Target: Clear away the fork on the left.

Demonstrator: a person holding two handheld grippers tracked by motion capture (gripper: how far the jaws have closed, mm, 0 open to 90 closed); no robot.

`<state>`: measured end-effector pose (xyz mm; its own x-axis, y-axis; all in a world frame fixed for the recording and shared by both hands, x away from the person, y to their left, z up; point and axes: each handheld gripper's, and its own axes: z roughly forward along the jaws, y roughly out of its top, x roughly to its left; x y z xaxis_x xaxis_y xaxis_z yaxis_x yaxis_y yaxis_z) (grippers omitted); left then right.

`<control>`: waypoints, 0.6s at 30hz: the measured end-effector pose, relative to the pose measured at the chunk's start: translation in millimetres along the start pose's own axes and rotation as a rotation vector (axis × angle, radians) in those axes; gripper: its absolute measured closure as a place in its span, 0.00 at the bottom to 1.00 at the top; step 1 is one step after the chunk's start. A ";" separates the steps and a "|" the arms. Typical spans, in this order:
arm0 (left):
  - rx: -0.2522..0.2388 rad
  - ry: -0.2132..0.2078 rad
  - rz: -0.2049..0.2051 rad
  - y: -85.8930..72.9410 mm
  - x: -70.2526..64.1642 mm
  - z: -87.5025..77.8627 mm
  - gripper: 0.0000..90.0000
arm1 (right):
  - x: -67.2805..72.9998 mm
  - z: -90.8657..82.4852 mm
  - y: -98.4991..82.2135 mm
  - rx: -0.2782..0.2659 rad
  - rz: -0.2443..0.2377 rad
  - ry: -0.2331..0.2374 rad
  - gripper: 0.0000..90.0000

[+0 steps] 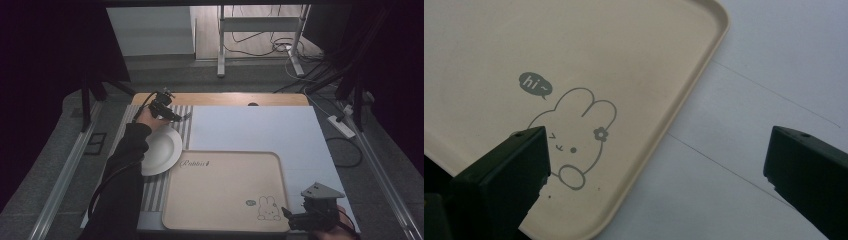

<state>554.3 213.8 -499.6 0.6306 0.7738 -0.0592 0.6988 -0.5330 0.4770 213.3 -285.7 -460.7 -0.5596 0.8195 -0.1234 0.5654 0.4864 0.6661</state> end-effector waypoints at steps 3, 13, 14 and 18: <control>0.008 0.012 -0.013 -3.6 5.2 1.3 0.18 | -0.2 0.1 0.1 0.000 0.001 0.000 0.00; 0.072 0.019 -0.023 -18.4 22.6 7.6 0.11 | -0.5 -0.1 0.0 -0.001 0.003 0.002 0.00; 0.086 0.025 -0.013 -20.0 23.5 7.9 0.16 | -0.5 -0.1 0.0 -0.002 0.003 0.002 0.00; 0.102 0.021 -0.005 -27.5 30.8 5.3 0.32 | -0.6 0.0 0.0 0.000 0.004 0.003 0.00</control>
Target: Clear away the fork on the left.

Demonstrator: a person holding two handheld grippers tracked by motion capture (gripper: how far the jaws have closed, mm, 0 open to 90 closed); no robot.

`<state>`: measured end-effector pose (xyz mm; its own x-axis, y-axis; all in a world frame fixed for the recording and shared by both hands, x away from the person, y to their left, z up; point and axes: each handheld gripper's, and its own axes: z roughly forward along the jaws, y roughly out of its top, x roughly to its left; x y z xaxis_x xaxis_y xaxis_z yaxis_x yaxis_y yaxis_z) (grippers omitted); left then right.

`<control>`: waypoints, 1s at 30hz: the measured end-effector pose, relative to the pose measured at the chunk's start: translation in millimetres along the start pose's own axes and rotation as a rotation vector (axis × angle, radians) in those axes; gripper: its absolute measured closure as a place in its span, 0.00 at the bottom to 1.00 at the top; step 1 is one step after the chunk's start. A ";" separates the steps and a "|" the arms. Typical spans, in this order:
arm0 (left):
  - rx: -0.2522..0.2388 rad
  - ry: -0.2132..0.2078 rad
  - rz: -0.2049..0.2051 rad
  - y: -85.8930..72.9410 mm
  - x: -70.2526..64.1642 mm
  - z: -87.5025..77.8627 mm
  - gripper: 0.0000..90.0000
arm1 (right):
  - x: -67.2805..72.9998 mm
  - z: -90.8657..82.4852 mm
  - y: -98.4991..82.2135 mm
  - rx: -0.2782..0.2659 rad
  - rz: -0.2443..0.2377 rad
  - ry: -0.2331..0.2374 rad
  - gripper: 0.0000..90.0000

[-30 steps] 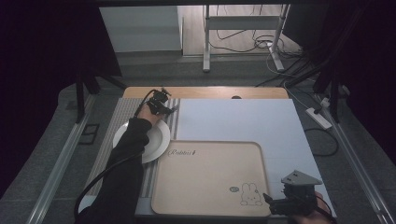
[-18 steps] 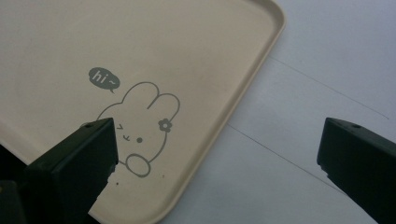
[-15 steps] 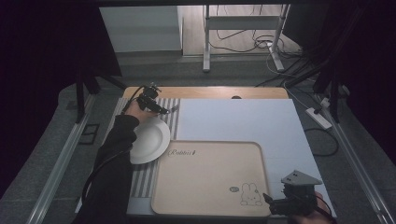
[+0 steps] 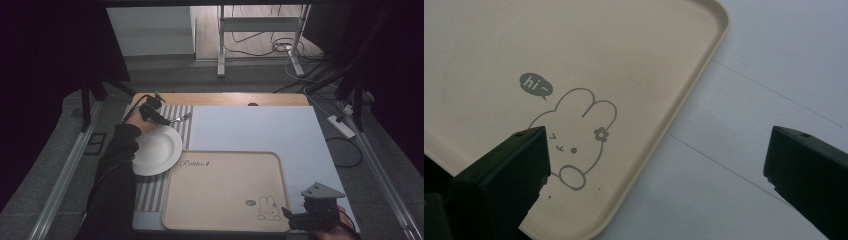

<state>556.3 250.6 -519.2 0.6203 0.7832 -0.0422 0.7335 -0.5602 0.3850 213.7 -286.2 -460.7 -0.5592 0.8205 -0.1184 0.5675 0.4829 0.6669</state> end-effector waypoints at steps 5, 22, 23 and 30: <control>-0.016 -0.017 0.057 -6.5 3.0 -4.6 0.52 | 0.1 0.3 0.2 0.003 -0.002 0.002 0.00; -0.024 -0.031 0.141 -6.3 -3.3 -7.9 0.87 | 0.2 1.4 0.4 0.014 -0.002 0.009 0.00; -0.027 -0.029 0.141 -5.6 -2.8 -8.9 0.87 | 0.4 1.6 0.5 0.015 -0.004 0.007 0.00; -0.019 -0.016 0.128 -3.8 6.4 -19.3 0.87 | 0.4 1.5 0.3 0.015 -0.006 0.006 0.00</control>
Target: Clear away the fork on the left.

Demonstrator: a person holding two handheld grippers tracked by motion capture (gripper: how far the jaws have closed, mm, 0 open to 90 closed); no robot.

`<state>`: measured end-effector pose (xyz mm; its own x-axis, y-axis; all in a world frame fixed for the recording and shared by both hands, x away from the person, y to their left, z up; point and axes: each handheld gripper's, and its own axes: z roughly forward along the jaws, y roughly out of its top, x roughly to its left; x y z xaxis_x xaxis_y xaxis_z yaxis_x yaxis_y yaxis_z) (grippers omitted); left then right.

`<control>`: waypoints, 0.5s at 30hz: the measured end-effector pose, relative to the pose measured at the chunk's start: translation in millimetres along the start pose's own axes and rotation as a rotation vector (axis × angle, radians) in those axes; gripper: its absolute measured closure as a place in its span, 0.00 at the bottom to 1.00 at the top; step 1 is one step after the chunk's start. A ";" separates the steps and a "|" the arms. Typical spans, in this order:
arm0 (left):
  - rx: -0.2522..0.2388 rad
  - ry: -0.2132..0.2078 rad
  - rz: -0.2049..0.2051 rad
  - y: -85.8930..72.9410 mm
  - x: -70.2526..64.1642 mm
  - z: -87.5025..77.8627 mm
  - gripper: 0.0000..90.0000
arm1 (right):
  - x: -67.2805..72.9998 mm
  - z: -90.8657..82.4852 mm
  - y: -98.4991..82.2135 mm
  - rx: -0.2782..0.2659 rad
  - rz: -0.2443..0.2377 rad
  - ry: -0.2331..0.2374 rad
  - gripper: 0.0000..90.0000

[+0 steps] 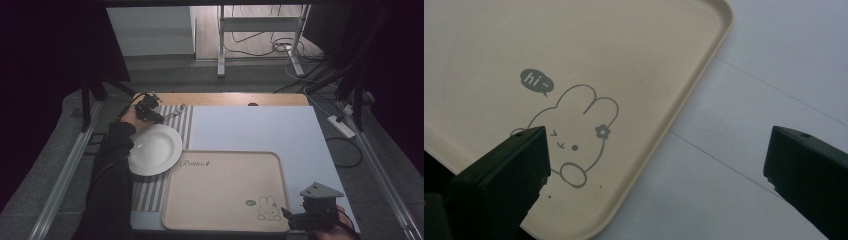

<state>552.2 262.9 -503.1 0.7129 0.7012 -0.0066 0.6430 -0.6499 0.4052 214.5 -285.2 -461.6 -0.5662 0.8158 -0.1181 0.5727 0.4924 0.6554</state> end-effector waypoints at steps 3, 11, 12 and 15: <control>-0.017 0.002 -0.027 -4.0 6.1 -8.0 0.87 | 0.3 0.1 0.0 0.003 -0.003 -0.003 0.00; -0.057 -0.011 -0.066 -17.8 11.8 -35.8 0.87 | -0.1 -1.0 -0.2 -0.008 0.002 -0.006 0.00; -0.061 -0.017 -0.066 -19.4 10.6 -37.7 0.87 | -0.1 -1.2 -0.2 -0.010 0.004 -0.008 0.00; -0.071 -0.030 -0.062 -24.8 6.5 -42.3 0.87 | 0.1 -2.0 -0.4 -0.017 0.005 -0.009 0.00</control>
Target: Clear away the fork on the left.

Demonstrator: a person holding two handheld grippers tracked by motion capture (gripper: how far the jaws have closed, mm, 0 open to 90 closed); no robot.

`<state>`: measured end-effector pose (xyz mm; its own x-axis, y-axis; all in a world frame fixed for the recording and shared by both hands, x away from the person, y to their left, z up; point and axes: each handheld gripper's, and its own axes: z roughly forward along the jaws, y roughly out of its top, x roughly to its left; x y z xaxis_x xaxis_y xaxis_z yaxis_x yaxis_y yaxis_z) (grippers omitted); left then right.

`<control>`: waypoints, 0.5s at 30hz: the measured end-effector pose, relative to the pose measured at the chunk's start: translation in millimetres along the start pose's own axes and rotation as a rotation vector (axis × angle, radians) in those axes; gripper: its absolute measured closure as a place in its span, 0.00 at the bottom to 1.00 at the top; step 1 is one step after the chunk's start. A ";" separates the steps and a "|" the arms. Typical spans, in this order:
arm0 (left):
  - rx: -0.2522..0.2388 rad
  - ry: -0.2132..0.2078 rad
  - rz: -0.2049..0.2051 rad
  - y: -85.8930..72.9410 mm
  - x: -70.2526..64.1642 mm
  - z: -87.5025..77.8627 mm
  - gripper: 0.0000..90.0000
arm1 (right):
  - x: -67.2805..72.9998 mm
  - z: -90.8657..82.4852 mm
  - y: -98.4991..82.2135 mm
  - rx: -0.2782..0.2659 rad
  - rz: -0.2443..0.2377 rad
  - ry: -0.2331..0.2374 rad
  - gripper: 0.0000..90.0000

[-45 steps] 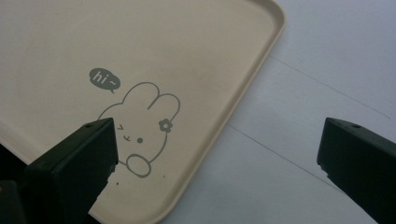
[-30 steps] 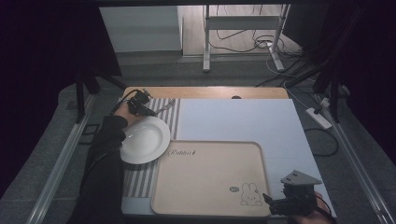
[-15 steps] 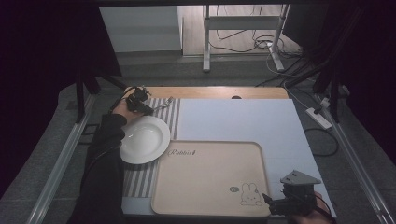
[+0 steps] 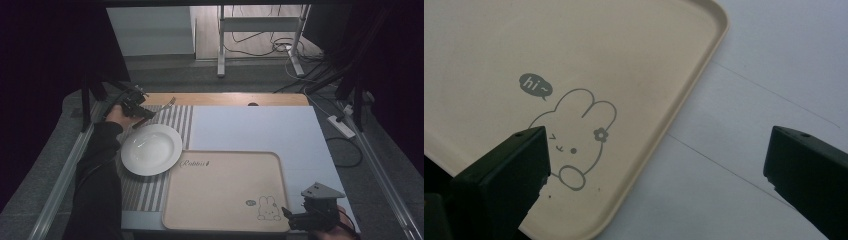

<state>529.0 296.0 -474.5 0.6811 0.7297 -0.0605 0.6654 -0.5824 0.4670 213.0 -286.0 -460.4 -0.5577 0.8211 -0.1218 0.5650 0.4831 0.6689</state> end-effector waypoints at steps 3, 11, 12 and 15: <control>0.001 -0.006 0.006 -6.2 -4.1 -4.0 0.87 | -0.1 -0.9 -0.1 -0.007 0.000 -0.002 0.00; -0.034 -0.019 0.003 -19.9 -19.2 -14.2 0.87 | 0.4 -1.6 -0.1 -0.017 -0.002 0.000 0.00; -0.039 -0.020 0.004 -21.3 -22.1 -15.4 0.87 | 0.7 -1.8 -0.2 -0.019 -0.006 -0.001 0.00; -0.043 -0.029 0.015 -25.1 -31.3 -18.5 0.87 | 0.5 -2.1 -0.2 -0.021 -0.005 -0.001 0.00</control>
<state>485.3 294.3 -468.0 0.6998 0.7100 -0.0786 0.6419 -0.5767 0.5054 211.4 -286.3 -459.0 -0.5599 0.8189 -0.1262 0.5494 0.4810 0.6833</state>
